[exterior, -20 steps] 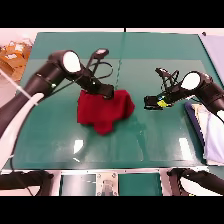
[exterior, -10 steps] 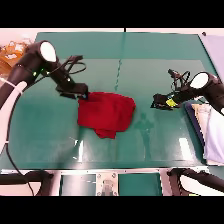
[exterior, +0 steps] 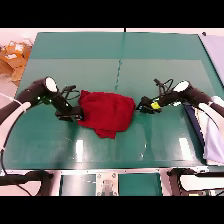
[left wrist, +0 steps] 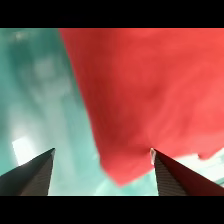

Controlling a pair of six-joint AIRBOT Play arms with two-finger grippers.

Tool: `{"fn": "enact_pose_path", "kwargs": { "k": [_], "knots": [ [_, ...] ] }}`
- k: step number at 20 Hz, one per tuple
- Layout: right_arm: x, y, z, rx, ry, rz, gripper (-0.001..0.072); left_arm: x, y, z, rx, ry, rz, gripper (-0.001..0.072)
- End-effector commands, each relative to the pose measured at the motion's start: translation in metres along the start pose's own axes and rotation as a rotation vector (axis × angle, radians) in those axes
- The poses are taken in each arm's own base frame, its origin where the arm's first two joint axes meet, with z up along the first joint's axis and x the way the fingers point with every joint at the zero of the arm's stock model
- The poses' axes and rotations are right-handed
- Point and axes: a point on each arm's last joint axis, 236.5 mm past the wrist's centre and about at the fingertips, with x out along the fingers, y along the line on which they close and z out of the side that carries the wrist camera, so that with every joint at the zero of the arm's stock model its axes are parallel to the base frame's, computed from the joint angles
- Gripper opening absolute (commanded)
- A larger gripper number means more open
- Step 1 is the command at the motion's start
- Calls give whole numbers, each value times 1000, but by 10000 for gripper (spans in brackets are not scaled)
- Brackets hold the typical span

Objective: Fold the shirts.

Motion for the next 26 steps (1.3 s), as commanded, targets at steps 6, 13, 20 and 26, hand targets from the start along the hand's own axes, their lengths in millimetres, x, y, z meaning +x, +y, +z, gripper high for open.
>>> {"fn": "enact_pose_path", "kwargs": {
  "k": [6,13,20,26],
  "knots": [
    [53,20,6,-15,4,69,71,30,-13,13,-66,-114,-131,30],
    [-58,62,33,-209,-11,128,15,-73,-34,25,103,-253,-29,23],
    [-285,165,13,-547,-507,105,15,-332,-142,-8,386,-841,-59,23],
    [-412,214,-82,-683,-921,-9,16,-450,-157,-84,512,-1090,98,24]
  ]
}}
